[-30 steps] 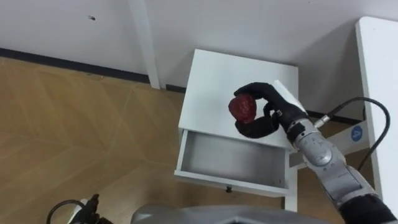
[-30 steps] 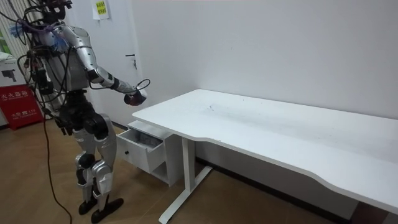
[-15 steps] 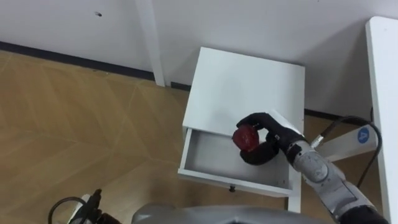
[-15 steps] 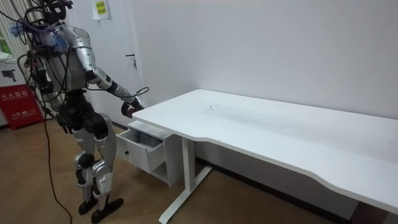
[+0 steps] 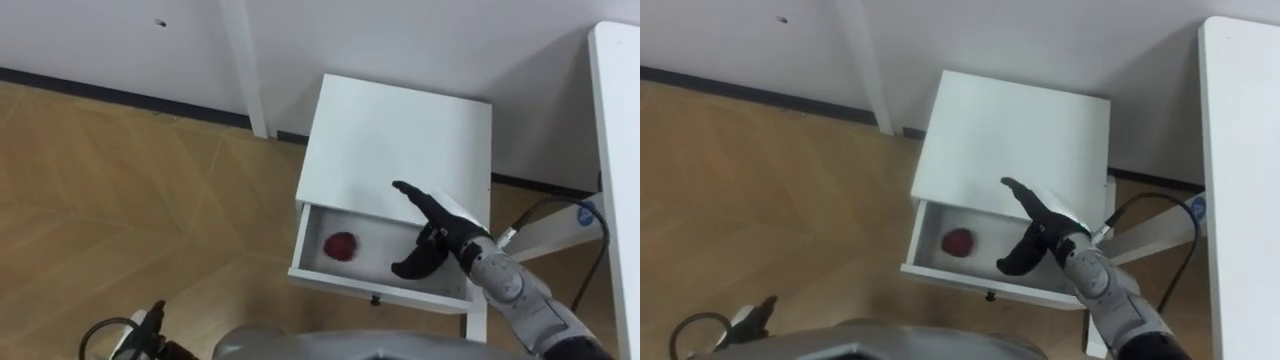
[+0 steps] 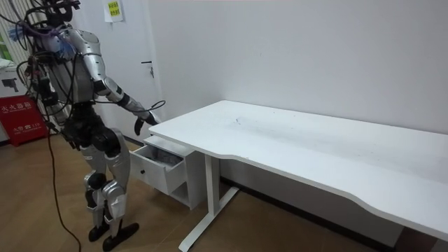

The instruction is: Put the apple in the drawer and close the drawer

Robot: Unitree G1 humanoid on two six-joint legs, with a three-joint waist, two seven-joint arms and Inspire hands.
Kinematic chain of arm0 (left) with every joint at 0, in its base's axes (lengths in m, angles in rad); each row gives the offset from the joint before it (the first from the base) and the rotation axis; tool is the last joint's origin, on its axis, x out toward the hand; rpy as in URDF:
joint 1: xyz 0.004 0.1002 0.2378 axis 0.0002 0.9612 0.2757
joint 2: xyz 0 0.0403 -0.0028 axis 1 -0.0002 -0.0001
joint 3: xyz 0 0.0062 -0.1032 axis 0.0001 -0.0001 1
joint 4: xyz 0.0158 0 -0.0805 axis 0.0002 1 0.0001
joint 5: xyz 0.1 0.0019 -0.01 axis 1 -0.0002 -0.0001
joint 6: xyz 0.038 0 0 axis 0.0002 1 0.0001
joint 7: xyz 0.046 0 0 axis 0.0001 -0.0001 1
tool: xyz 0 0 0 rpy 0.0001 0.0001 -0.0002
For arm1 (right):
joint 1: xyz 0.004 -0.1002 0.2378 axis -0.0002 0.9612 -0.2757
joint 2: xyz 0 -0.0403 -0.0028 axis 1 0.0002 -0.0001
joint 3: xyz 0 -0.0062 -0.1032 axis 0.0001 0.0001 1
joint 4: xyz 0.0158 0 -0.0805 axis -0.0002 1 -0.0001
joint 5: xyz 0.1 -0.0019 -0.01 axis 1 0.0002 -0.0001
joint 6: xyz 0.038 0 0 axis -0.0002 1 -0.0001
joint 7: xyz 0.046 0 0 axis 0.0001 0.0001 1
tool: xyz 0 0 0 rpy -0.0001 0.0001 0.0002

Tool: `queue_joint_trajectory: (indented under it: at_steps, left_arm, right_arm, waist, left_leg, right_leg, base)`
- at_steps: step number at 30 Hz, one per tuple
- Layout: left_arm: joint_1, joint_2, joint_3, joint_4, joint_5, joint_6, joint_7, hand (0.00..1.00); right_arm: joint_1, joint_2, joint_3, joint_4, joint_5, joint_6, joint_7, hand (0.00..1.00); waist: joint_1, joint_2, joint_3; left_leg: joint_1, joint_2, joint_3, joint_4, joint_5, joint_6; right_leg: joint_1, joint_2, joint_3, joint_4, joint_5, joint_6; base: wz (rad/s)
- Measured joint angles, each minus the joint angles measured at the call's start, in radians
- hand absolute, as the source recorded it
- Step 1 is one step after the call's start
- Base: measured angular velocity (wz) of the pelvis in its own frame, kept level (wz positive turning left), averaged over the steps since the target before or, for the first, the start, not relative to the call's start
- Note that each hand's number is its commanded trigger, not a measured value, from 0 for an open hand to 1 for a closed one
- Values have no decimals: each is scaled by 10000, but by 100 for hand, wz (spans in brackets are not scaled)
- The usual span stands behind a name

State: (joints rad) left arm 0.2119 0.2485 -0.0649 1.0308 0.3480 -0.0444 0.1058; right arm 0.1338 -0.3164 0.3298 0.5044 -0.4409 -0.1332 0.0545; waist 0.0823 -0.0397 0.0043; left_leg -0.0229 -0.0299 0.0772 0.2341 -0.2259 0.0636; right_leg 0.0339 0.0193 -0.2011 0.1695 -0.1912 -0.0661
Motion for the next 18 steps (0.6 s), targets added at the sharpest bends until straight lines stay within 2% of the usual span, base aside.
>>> queue_joint_trajectory:
  at_steps: [9, 11, 13, 15, 17, 18]
  left_arm:
    - [-29, -52, 1, -194, 83, 5, 7, 0]
    - [-9, -57, 24, -132, 61, 8, 11, 0]
    - [21, -157, 163, -78, 52, 8, 17, 0]
    - [123, -311, 332, -21, -18, -6, 42, 0]
    - [115, -401, 449, 118, -30, -4, 42, 0]
    - [128, -408, 534, 118, -28, -17, 31, 0]
  right_arm:
    - [61, 8, -25, 540, 274, 1, 2, 0]
    - [37, 148, -209, 950, 580, -31, -84, 0]
    - [49, 489, -891, 1635, 1068, -74, -324, 0]
    - [57, 627, -1336, 2151, 1608, -121, -619, 0]
    - [93, 650, -1751, 2805, 2070, -180, -944, 0]
    - [247, 633, -2171, 3099, 2285, -197, -1144, 0]
  waist:
    - [20, -6, -18]
    - [11, -30, -37]
    - [-14, -29, -51]
    - [-78, 28, -60]
    - [-289, 62, -60]
    - [-446, 97, -45]
  left_leg:
    - [-8, 1, -27, 19, -1, 0]
    - [19, 2, -10, 15, -1, 0]
    - [145, -1, 14, -4, -1, 0]
    - [186, -7, 23, 6, -2, 2]
    - [165, -31, 28, 78, -9, 13]
    - [158, -86, 105, 156, -56, 80]
  right_leg:
    - [-6, 0, -12, 28, 0, 0]
    - [13, 1, 1, 24, 0, 0]
    - [72, -5, 49, 25, 0, 0]
    - [101, -24, 46, 57, -1, 3]
    - [39, -83, -25, 343, -81, 103]
    - [-191, -187, -20, 960, -275, 226]
  base:
    - [1]
    - [0]
    - [-2]
    - [-2]
    - [11]
    - [12]
